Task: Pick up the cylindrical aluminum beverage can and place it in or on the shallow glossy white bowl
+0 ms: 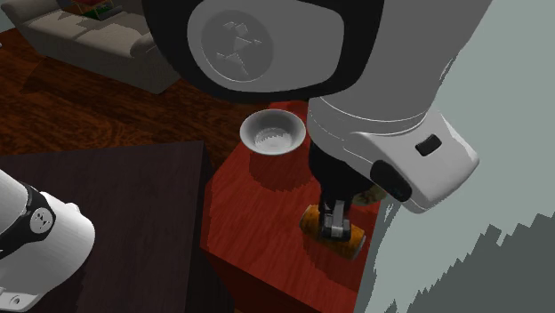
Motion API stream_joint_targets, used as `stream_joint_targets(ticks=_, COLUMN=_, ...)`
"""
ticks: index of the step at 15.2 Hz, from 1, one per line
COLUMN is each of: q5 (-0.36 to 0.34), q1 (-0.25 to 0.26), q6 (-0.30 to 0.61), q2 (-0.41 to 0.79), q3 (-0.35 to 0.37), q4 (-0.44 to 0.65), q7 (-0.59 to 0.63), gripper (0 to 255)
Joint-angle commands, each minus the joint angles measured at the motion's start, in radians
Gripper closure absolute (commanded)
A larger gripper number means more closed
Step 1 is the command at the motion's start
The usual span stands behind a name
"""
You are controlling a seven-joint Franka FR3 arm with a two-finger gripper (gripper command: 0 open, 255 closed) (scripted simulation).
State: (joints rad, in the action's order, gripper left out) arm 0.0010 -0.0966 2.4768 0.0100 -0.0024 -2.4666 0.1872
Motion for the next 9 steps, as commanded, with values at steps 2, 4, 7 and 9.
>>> stream_joint_targets(ticks=2, q5=-0.018, q1=0.012, q6=0.041, q2=0.079, q3=0.009, q4=0.029, q7=0.076, gripper=0)
stream_joint_targets(ticks=4, q5=-0.037, q1=0.028, q6=0.076, q2=0.159, q3=0.011, q4=0.065, q7=0.150, gripper=0)
stream_joint_targets(ticks=7, q5=-0.061, q1=0.059, q6=0.117, q2=0.281, q3=0.004, q4=0.131, q7=0.256, gripper=0)
stream_joint_targets(ticks=9, q5=-0.072, q1=0.081, q6=0.137, q2=0.363, q3=-0.005, q4=0.182, q7=0.320, gripper=0)
